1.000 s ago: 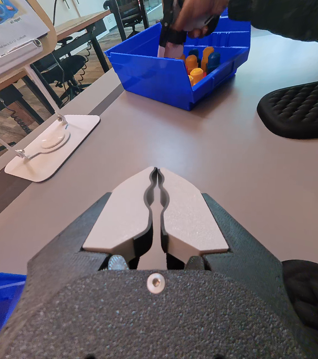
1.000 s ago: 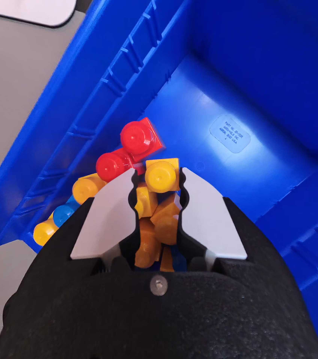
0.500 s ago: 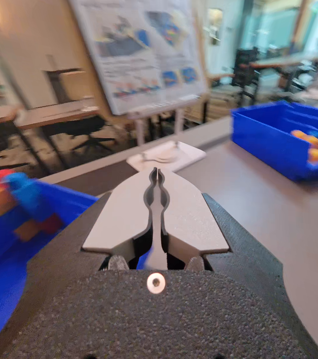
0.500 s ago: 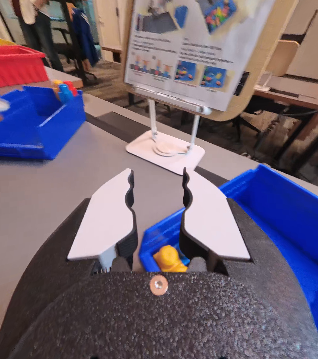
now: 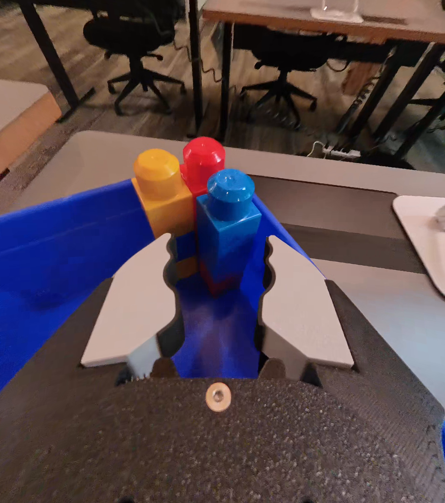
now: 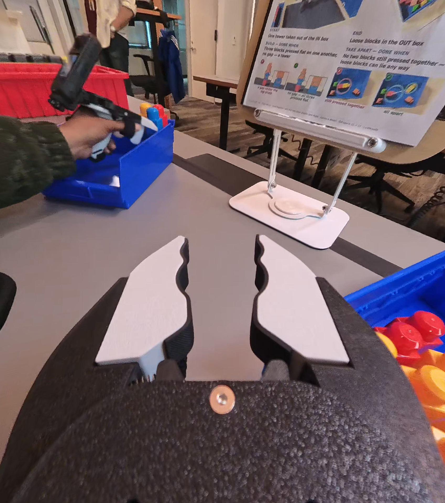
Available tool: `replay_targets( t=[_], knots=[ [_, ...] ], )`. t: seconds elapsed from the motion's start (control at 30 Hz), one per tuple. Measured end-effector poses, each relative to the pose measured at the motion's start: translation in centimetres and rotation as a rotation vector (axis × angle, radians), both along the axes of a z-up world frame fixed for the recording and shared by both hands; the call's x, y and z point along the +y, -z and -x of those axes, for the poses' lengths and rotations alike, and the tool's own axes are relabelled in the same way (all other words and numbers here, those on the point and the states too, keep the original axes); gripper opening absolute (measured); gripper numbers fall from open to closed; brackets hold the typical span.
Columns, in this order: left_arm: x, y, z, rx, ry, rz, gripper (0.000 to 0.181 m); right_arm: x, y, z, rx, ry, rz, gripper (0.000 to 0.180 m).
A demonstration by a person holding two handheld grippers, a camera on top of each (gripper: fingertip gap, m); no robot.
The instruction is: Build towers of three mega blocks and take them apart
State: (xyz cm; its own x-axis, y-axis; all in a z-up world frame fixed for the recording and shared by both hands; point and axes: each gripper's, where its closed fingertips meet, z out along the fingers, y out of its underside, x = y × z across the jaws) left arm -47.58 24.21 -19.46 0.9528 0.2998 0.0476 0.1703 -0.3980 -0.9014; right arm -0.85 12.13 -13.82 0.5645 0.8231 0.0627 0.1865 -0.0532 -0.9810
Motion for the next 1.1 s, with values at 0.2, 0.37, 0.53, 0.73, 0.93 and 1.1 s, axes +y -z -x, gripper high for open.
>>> replay_targets(
  t=[0.2,0.37,0.53,0.73,0.93,1.1],
  knots=[
    [1.6,1.7,0.5,-0.024,0.005,0.034,0.042,-0.6,1.3,0.4,-0.052,-0.024,-0.007,0.046],
    [0.3,0.3,0.1,0.015,0.032,0.013,0.041,-0.7,1.4,0.2,-0.046,-0.028,-0.004,0.045],
    [-3.8,-5.7,-3.7,0.162,0.134,-0.159,0.039,-1.4,0.0,0.5,0.002,-0.043,-0.042,0.044],
    [-11.3,-10.2,-18.0,0.353,0.529,-0.279,0.039,-4.8,-2.1,4.3,0.013,-0.162,-0.069,0.047],
    [-16.0,-6.0,-29.5,0.565,0.806,-0.204,0.039,-7.8,-3.1,9.8,-0.072,-0.227,-0.124,0.057],
    [-17.4,-2.3,-33.7,0.768,0.913,-0.155,0.039,-7.3,-0.3,11.6,-0.163,-0.224,-0.109,0.061]
  ],
)
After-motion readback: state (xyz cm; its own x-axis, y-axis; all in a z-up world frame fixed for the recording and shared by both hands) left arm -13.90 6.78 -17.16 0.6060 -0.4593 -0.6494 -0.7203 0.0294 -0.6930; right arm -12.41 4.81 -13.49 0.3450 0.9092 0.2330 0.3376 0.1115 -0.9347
